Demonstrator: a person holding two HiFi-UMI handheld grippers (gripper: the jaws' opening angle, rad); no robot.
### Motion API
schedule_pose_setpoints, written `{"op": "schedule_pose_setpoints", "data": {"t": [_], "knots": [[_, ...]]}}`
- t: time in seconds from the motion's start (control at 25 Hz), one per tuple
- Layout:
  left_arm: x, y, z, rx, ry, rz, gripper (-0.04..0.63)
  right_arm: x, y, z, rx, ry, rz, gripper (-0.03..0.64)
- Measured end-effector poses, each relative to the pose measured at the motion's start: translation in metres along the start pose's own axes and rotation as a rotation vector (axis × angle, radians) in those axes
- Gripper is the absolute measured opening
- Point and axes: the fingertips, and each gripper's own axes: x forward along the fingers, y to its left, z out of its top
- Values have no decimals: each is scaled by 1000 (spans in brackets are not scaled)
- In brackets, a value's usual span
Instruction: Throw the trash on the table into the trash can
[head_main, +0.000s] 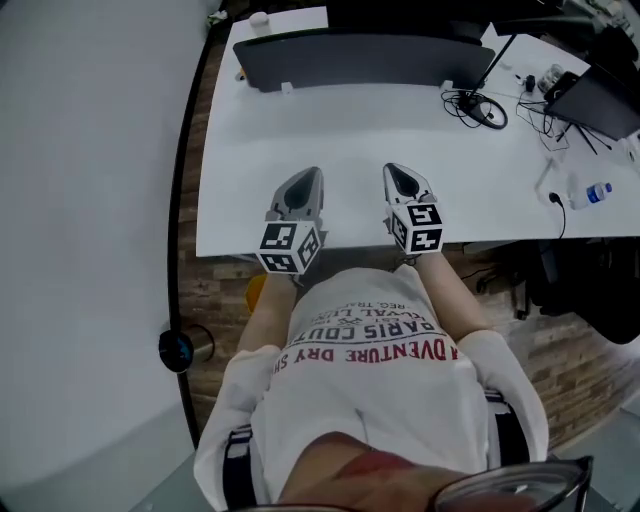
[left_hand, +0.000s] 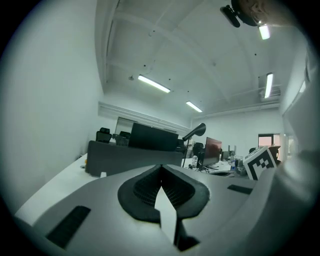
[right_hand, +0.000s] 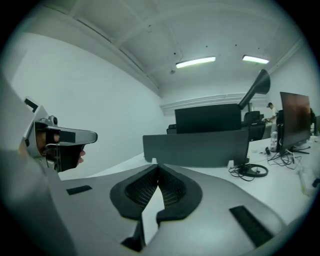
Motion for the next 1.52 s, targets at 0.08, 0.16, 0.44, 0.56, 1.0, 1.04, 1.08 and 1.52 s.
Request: {"op": "schedule_pose_setpoints", "data": {"t": [0.08, 0.16, 0.44, 0.56, 1.0, 1.04, 1.08, 1.52], "knots": [[22, -22, 7, 29, -7, -43, 23, -12, -32, 6, 21, -23, -50, 26], [37, -40, 9, 49, -12, -70, 23, -22, -54, 9, 29, -36, -80, 26], [64, -72, 9, 40, -27, -107, 23, -36, -91, 11, -2, -54, -114, 26], [72, -72, 8, 41, -25, -87, 23, -35, -99, 9, 9, -52, -105, 25], [76, -83, -2, 12, -4, -58, 23, -36, -108, 1, -7, -20, -73, 25], [75, -84, -3, 14, -4, -57, 23, -36, -106, 0, -10, -16, -69, 25], [74, -83, -3, 15, -4, -56, 23, -35, -104, 1, -15, -14, -65, 25], [75, -75, 1, 20, -11, -44, 23, -30, -97, 5, -39, -17, -46, 25]]}}
